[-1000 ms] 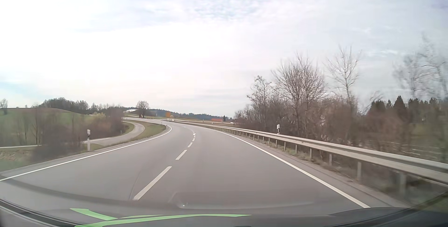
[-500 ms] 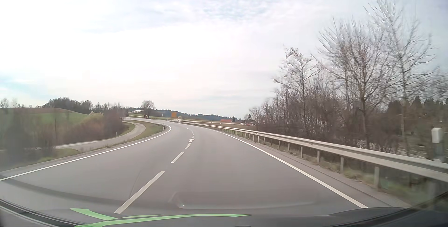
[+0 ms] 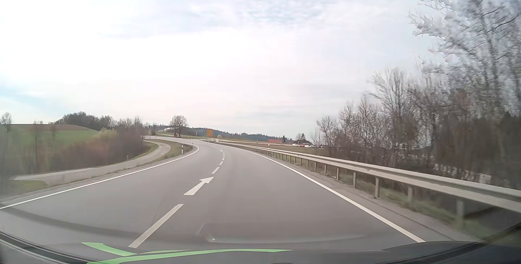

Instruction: Follow the waypoints while adhering to traffic rules and regulations

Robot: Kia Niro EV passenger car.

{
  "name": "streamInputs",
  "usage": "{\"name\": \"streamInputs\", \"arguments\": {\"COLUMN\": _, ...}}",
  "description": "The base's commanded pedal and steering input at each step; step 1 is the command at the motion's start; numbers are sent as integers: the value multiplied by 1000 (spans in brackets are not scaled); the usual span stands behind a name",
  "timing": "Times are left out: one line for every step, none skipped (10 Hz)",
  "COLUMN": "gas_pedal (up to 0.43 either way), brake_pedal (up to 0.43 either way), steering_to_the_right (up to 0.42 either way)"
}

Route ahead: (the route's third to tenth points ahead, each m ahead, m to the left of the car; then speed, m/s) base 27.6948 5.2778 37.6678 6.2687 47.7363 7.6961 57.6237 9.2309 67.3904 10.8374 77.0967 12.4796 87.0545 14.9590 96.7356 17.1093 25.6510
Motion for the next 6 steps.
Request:
{"name": "streamInputs", "arguments": {"gas_pedal": 157, "brake_pedal": 0, "steering_to_the_right": -17}}
{"name": "streamInputs", "arguments": {"gas_pedal": 169, "brake_pedal": 0, "steering_to_the_right": -17}}
{"name": "streamInputs", "arguments": {"gas_pedal": 169, "brake_pedal": 0, "steering_to_the_right": -17}}
{"name": "streamInputs", "arguments": {"gas_pedal": 169, "brake_pedal": 0, "steering_to_the_right": -18}}
{"name": "streamInputs", "arguments": {"gas_pedal": 169, "brake_pedal": 0, "steering_to_the_right": -19}}
{"name": "streamInputs", "arguments": {"gas_pedal": 169, "brake_pedal": 0, "steering_to_the_right": -19}}
